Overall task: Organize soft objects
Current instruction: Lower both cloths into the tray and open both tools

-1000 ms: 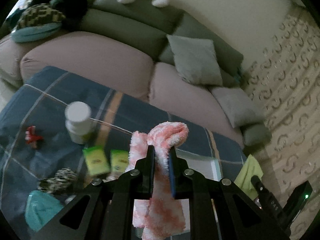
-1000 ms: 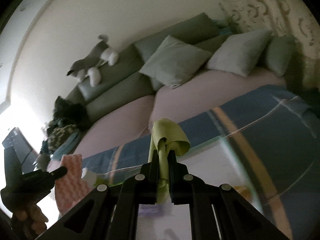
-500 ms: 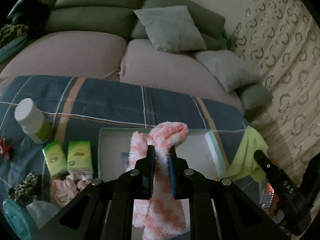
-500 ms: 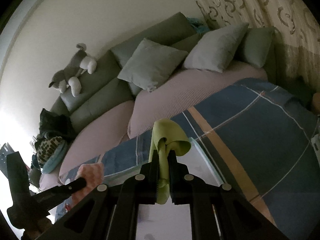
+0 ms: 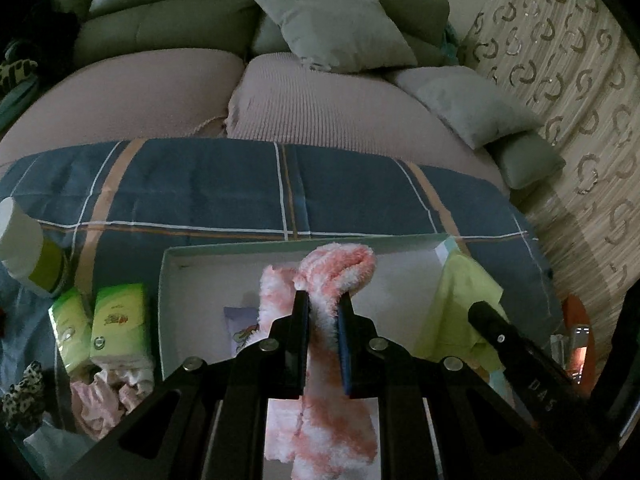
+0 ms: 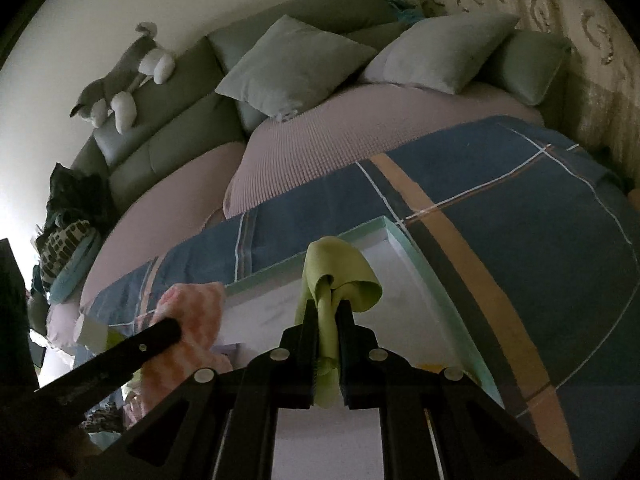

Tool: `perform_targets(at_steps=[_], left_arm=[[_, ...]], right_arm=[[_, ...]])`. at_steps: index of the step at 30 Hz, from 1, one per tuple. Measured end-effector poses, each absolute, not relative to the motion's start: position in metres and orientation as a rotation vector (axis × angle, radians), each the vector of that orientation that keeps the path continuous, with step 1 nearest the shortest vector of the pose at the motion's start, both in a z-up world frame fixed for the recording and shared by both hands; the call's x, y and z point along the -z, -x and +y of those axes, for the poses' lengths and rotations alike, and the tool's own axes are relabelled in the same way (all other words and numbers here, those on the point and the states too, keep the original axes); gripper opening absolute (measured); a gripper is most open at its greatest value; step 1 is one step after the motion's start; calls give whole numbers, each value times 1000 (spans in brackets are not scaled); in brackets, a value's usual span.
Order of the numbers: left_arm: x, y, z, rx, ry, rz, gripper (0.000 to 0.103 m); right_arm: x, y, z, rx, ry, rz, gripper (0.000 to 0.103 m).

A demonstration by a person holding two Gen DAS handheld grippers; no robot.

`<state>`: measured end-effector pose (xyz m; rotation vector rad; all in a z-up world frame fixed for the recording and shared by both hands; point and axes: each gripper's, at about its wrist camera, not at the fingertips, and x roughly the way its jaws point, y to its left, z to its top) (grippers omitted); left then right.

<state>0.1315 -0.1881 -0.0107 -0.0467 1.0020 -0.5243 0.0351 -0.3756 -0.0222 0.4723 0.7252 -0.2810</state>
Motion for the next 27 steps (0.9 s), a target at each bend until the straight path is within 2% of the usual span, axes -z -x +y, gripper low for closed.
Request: perform_targets(at_steps=[9,10,13,15,19,25,26,27], left_arm=[[11,-134,-184,522,64,1024,16],[9,-134,-183,525,67,1024,21],[4,-134,-181,528,76,1026,45],[-1,-132,-180,526,70,1014,47],[-5,-132,-178,507,54,1011,55],[-5,-135,-171,478,59,1019,58],[-4,-136,-169,471,62,1020,61],[-4,-136,-168,466,64,1021,63]], right_arm=[[26,-41,-368,312,-424,765,12],[25,-40,-367,317,-422,763,12],[19,-38,-366,321,-412,756,12],[17,-37,-365,332,-402,756,12],[14,-36,-365,352,-399,762,30],[13,-37,-361,367,-365,771,32],[13,-38,-360,370,-361,775,34],[13,-37,-360,373,-359,777,42]])
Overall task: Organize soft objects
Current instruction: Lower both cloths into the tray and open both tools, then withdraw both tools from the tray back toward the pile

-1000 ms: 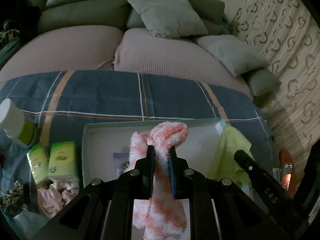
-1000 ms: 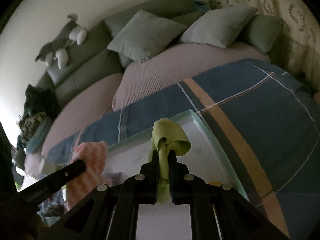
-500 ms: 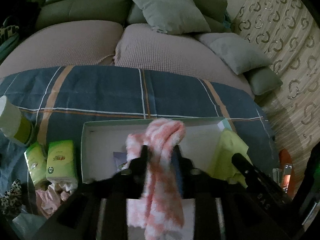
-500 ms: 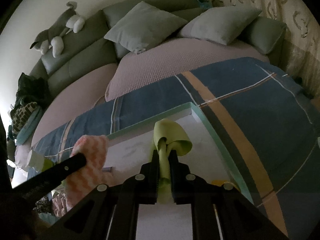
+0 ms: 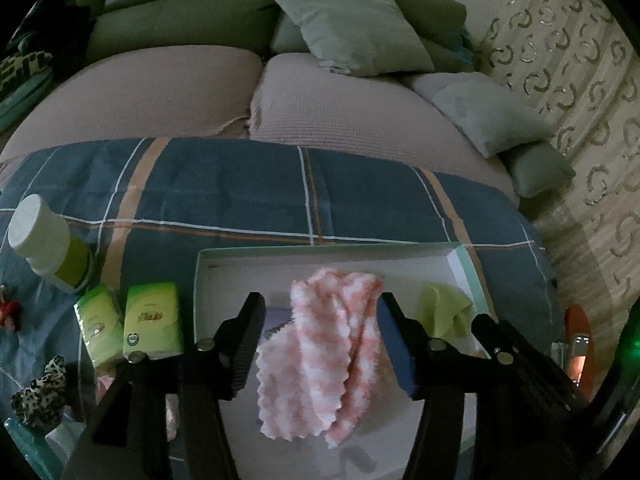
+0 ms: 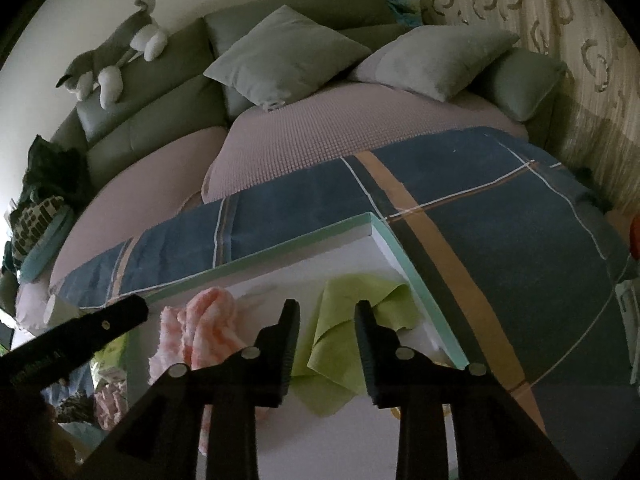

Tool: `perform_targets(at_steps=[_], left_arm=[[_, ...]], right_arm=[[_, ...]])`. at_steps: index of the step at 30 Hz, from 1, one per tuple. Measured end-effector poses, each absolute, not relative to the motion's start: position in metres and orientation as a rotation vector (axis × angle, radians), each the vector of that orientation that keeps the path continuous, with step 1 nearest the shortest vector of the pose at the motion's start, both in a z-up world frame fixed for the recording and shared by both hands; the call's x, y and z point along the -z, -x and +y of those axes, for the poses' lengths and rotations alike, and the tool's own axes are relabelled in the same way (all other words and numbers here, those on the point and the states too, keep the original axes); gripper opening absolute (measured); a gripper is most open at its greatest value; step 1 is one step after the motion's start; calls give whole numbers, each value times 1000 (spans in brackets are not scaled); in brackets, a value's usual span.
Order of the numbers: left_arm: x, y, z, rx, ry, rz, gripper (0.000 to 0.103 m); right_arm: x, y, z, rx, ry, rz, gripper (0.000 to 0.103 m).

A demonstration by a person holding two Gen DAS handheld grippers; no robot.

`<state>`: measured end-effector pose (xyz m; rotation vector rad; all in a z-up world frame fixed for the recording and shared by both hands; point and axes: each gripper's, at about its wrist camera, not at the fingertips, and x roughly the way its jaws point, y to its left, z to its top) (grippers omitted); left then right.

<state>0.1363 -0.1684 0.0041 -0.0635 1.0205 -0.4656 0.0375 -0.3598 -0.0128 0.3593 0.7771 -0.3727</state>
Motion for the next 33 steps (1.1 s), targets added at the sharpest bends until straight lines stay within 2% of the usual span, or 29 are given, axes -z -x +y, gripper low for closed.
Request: perform_targets(at_steps=[1,6,10,14,15,16,33], left_arm=[[-4,-137,-167,459,66,1022,67],[2,-142,-159,406,84,1036,74],[6,-148,-149,335,104,1041,88],[9,-152,-134,285,142,1029,93],[9,-153,-131,271,146,1024,96],[9,-153,-128,260,147,1016,101],[-8,-146,-110,257,171,929,103]], right_arm=[[13,-38,-360,375,-358,780,53],[17,-41,-357,375,-338,803,71],[18,-42,-352,396,-305,812,85],[19,-41,-352,412,-304,813,94],[19,-41,-352,415,-304,813,102],[19,-40,-352,418,-302,812,103],[18,-36,-347,413,-310,835,103]])
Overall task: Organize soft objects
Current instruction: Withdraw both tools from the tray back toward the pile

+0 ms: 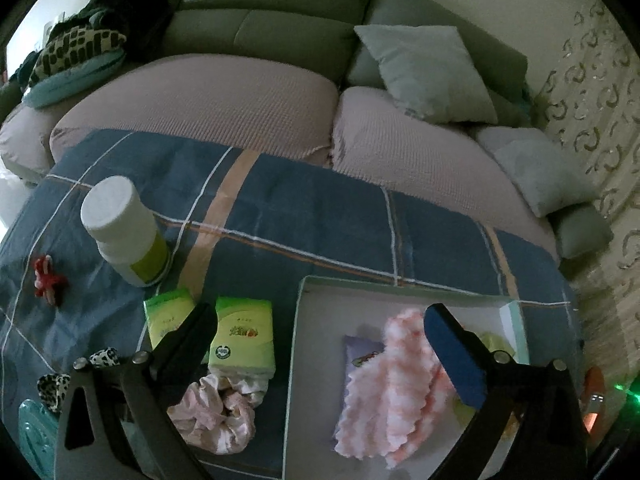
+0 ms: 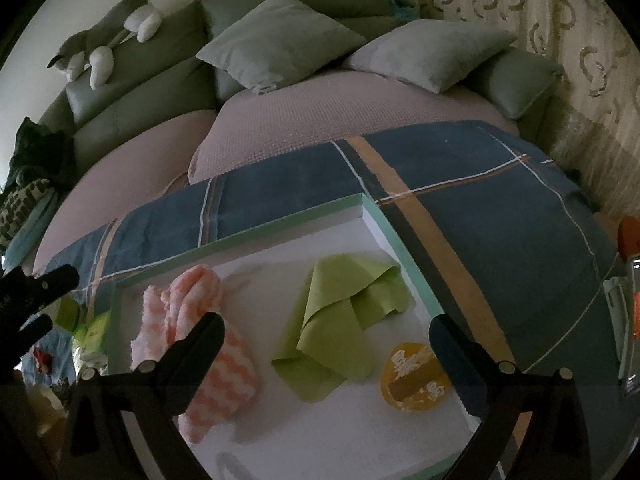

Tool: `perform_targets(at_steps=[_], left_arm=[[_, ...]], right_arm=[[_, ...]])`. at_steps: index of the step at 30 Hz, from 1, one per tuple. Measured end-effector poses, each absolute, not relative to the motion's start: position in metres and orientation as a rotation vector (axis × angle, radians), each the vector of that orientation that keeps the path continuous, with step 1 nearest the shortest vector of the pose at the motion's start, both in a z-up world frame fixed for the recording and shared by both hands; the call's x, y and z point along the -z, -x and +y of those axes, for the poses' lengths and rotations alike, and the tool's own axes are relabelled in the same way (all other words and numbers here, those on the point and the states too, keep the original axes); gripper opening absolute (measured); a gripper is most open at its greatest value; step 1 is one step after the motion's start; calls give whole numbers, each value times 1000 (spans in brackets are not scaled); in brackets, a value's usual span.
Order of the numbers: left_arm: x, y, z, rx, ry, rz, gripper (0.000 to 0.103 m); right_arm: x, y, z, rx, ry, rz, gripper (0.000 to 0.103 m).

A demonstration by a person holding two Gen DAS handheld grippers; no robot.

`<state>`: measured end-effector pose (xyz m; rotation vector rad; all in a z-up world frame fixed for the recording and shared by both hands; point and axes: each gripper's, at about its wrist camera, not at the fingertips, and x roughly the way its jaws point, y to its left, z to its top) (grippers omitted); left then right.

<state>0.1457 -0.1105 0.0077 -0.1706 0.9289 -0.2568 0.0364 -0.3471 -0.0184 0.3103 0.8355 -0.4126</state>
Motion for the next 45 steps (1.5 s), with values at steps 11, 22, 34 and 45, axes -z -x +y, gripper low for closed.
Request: perform_targets(at_steps=[11,22,34,45], left_arm=[[-29,-137,-95,254,191,865,103],[-37,-122,-31,133,256,844,103],[-43,-103,38,70,374,828,103],[-35,-92,93,-93,382,838,103]], right_arm=[[9,-30,-338,319,-365,784,103],[8,-30,-314,267,-314,791,103],[4,-31,-276,210,-252,813,103],[7,-40,-233,112,-209,834,103]])
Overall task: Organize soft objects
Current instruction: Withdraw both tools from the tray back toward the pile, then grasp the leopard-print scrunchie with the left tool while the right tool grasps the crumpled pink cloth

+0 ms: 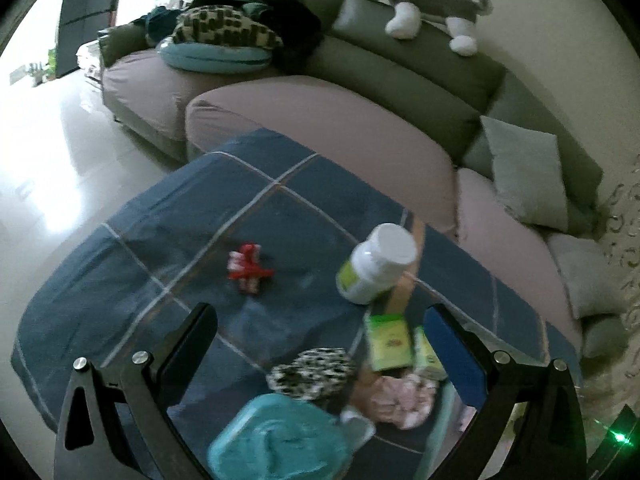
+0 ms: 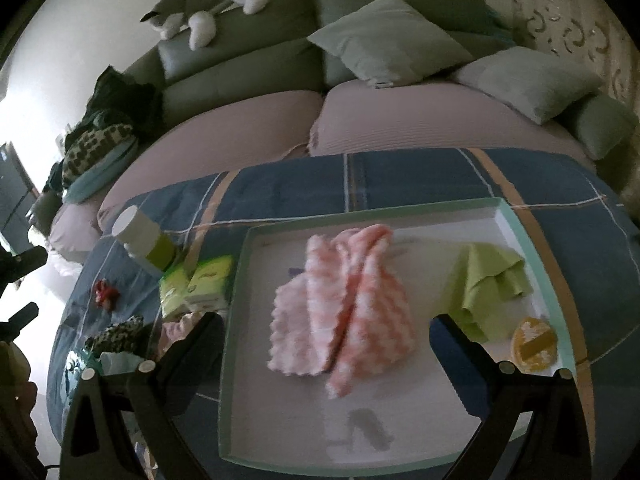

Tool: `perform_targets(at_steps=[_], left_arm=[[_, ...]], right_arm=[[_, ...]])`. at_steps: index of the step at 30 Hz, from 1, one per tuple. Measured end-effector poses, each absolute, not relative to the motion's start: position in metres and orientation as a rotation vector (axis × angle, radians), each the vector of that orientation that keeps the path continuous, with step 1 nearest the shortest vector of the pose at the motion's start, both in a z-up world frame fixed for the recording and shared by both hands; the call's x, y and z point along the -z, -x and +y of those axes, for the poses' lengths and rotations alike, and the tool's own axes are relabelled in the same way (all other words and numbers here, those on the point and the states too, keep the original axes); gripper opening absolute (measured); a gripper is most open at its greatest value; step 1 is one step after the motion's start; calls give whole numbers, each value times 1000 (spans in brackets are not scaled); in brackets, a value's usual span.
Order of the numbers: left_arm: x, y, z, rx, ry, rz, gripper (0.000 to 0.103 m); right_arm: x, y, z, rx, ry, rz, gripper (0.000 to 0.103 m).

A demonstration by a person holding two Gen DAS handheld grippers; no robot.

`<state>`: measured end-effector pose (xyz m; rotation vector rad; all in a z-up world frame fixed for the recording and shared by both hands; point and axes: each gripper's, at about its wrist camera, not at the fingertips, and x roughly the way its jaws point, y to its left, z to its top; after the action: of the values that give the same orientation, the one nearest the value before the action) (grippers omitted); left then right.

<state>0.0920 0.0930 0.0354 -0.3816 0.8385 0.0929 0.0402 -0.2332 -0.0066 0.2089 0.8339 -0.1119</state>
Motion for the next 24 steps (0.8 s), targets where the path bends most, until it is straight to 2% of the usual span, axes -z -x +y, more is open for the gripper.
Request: perform_targets(at_steps=[15,24], left_arm=[[-21,-90,98,-107,260,917,103],[-13,-91,113,-127,300,935,103]], right_arm=[[14,-47,-192,13,-179,864,103],[23,-51,-165,-76,-147,888,103]])
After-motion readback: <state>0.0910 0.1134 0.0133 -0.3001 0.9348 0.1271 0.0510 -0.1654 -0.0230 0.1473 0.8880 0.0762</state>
